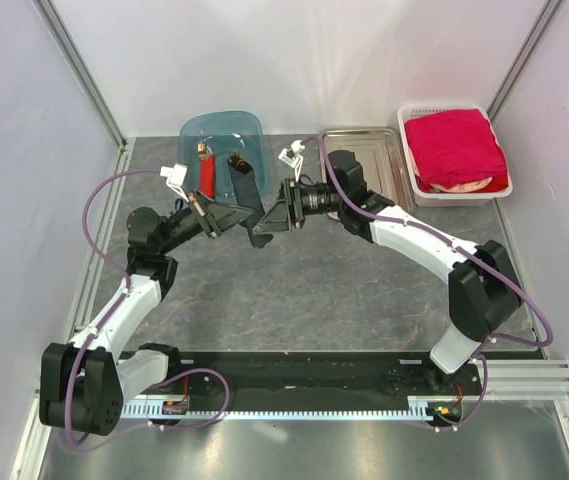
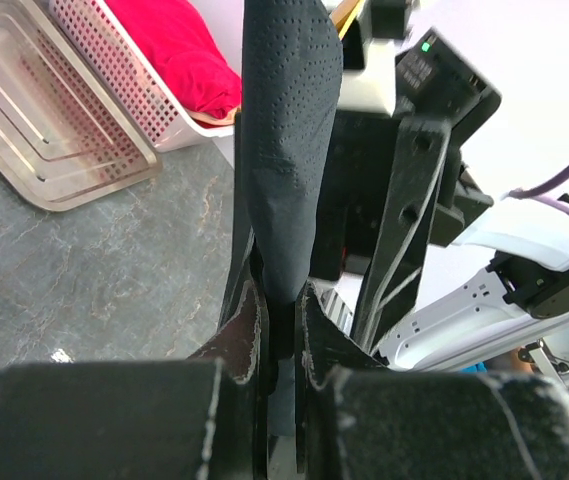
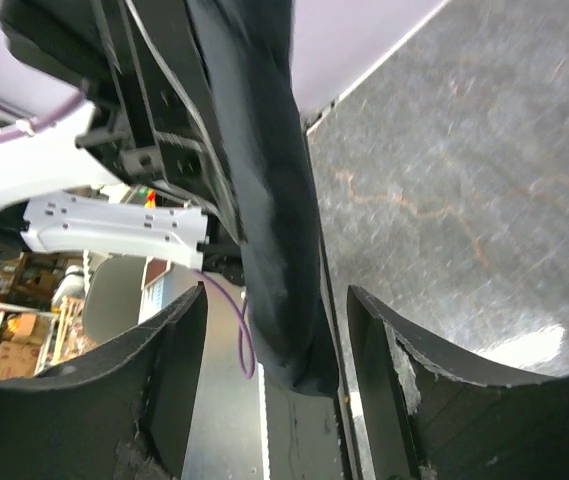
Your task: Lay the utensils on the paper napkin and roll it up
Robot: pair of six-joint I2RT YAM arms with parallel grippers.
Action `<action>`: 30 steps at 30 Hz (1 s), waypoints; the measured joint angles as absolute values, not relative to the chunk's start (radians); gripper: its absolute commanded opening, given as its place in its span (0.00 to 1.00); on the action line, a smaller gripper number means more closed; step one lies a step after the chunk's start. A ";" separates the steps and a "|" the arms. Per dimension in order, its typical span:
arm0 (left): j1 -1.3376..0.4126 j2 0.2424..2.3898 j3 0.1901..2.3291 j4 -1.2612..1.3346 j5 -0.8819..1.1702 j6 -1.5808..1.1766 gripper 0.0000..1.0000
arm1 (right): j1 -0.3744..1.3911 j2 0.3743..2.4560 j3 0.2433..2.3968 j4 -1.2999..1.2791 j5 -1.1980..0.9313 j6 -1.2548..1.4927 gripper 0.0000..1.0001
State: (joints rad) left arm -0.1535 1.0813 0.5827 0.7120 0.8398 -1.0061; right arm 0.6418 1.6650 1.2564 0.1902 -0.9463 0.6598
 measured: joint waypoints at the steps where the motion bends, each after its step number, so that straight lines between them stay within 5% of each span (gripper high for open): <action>1: -0.154 1.081 0.583 0.712 0.840 -1.006 0.02 | 0.633 1.667 1.275 0.182 -0.946 0.657 0.66; 10: -0.154 1.068 0.582 0.713 0.844 -1.006 0.02 | 0.579 1.671 1.419 0.182 -0.944 0.667 0.71; 30: -0.160 1.068 0.551 0.714 0.867 -1.006 0.02 | 0.626 1.737 1.428 0.219 -0.915 0.715 0.54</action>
State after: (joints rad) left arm -0.1596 1.0683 0.5507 0.7139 0.8673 -1.0058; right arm 0.6262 1.7367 1.4281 0.2188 -0.9150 0.7151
